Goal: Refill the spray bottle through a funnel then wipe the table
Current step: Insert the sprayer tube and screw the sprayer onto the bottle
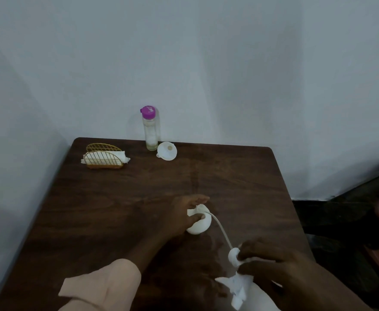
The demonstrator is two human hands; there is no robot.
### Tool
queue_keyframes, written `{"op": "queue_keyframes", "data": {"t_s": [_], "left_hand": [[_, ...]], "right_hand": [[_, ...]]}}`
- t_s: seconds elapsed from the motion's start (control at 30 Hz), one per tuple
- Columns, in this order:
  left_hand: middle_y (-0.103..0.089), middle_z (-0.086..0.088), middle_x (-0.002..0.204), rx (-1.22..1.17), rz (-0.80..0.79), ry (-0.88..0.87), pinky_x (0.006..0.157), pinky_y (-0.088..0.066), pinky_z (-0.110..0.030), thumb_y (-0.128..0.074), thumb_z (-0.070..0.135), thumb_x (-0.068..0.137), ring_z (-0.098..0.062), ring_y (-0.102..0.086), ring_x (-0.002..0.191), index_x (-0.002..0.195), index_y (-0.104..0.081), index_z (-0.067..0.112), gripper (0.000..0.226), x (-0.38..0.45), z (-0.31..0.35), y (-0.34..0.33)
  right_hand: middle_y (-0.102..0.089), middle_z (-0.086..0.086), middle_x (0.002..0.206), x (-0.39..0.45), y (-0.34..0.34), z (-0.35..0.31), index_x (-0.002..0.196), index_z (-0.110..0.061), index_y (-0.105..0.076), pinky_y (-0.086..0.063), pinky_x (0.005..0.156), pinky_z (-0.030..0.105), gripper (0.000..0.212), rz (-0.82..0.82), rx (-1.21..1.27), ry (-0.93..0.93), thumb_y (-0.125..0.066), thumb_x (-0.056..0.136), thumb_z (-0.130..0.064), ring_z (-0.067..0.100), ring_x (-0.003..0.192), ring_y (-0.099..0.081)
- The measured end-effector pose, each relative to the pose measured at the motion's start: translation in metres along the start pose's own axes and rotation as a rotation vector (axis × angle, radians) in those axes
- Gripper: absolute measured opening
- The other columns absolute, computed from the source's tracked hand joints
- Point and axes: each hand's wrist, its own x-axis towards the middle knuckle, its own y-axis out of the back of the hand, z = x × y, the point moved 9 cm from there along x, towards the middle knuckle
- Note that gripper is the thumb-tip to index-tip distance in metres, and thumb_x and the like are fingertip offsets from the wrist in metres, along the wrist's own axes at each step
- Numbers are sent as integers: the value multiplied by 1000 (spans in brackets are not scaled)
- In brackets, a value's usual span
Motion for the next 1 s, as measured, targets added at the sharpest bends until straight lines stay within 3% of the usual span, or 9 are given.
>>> {"op": "queue_keyframes", "data": {"t_s": [0.1, 0.2, 0.27, 0.33, 0.4, 0.6, 0.73, 0.9, 1.0], "left_hand": [[-72, 14, 121, 12, 19, 0, 95, -51, -14, -83, 27, 81, 3, -66, 110, 123, -70, 26, 44, 0, -4, -1], [-73, 10, 117, -37, 46, 17, 90, -49, -8, -84, 23, 79, 2, -66, 109, 120, -72, 18, 43, -2, -7, 1], [-74, 11, 110, -88, 54, 51, 89, -52, -11, -86, 22, 77, 3, -68, 104, 116, -73, 17, 42, -3, -12, 0], [-71, 19, 101, -76, 81, 88, 83, -49, -4, -87, 20, 76, 17, -65, 93, 111, -75, 18, 37, -5, -15, 1], [-68, 23, 105, -85, 90, 111, 84, -46, -1, -86, 20, 76, 23, -60, 96, 116, -74, 23, 42, -5, -16, -2], [-73, 16, 112, -173, 107, 123, 89, -48, -4, -88, 17, 74, 14, -63, 106, 120, -73, 22, 48, -4, -19, -4], [-76, 6, 113, -226, 135, 151, 95, -55, -19, -91, 21, 70, 1, -69, 107, 115, -75, 17, 48, -8, -26, -7], [-79, 1, 88, -252, 295, 198, 80, -61, -37, -90, 40, 67, -13, -75, 86, 92, -79, 27, 30, -18, -35, -11], [-75, 10, 78, -268, 387, 208, 73, -55, -22, -88, 41, 72, -1, -71, 79, 91, -78, 18, 32, -29, -32, -15]], "right_hand": [[-68, -20, 119, 23, 0, 11, 109, -35, -74, -45, 97, 5, 25, 23, 115, -70, -68, 84, -39, -8, 109, -62], [-72, -18, 110, 43, 2, 38, 106, -27, -77, -49, 91, 4, 30, 178, 227, -229, -62, 84, -42, -11, 101, -63], [-70, -23, 100, 56, 6, 58, 103, -26, -77, -48, 81, 1, 30, 261, 246, -317, -64, 84, -44, -18, 91, -62], [-65, -29, 92, 70, 6, 74, 102, -28, -75, -48, 75, 1, 21, 303, 278, -386, -74, 84, -38, -16, 85, -63], [-64, -32, 88, 82, 1, 88, 102, -29, -74, -49, 72, 4, 21, 316, 333, -455, -80, 83, -28, -12, 86, -66], [-71, -17, 81, 104, -23, 105, 97, -23, -78, -51, 65, 11, 17, 314, 337, -500, -83, 80, -26, -1, 78, -68], [-73, -16, 79, 106, -39, 109, 93, -25, -79, -51, 65, 12, 15, 298, 326, -510, -84, 79, -28, -2, 72, -67], [-76, -7, 78, 108, -58, 114, 89, -22, -79, -56, 65, 28, 12, 260, 332, -551, -84, 79, -28, 5, 70, -68], [-75, -6, 77, 109, -67, 116, 87, -21, -79, -57, 66, 33, 11, 249, 333, -569, -83, 78, -27, 7, 69, -68]]}}
